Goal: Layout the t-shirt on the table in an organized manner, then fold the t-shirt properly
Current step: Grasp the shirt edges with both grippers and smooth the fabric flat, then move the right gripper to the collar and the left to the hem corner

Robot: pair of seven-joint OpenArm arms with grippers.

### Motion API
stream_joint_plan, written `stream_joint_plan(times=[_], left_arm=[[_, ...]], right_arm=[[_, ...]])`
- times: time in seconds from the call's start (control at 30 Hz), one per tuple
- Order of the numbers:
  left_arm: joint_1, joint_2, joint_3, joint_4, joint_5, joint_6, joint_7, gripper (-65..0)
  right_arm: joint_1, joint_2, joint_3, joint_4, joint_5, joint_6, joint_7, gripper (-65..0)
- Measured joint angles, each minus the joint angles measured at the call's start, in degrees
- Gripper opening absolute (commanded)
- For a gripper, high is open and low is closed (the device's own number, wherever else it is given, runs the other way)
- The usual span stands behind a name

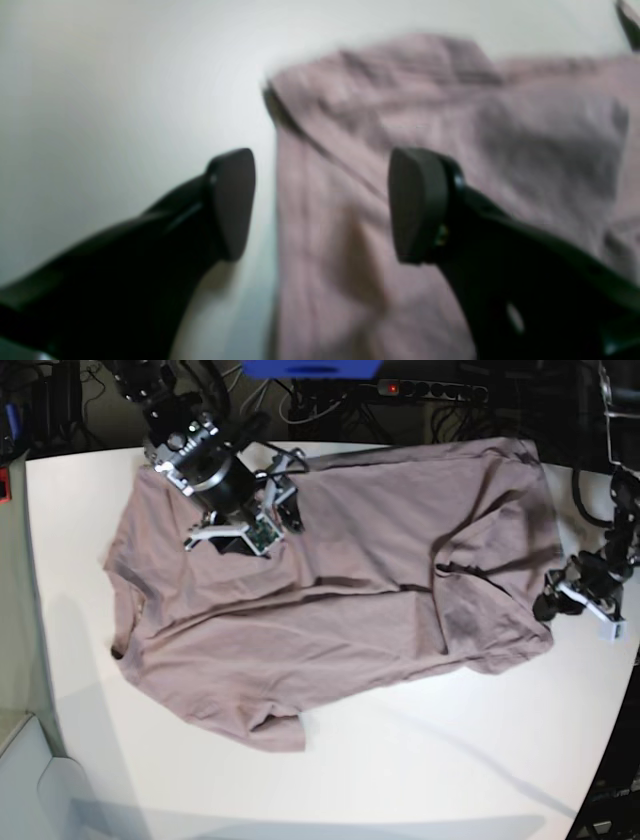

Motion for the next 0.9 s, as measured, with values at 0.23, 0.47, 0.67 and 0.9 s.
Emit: stream_joint_plan(times=[0.23,0.47,0.67,0.9], left_arm=[[8.13,6.75,-16.98,15.41,-0.42,0.39,8.76,-24.1],[8.39,14.71,-22.10,27.17,0.07,0.74,20.59,-24.1],[8.13,26.05,-21.92,33.79,1.42,0.66,28.35,-24.1],[7.89,32.72,-20.15,32.28,23.96,0.61,29.14,-23.8]], right_arm=[[0.76,0.09,4.81,-0.87,0.00,0.00,0.07,-26.5],[6.80,-0.04,5.84,-10.21,0.09,0.00,0.59,-26.5],[8.57,0.20,9.27,-11.67,0.11,0.15,-0.07,-26.5],[8.98,0.17,9.35,-14.80,0.15,0.20,-0.07,-26.4]])
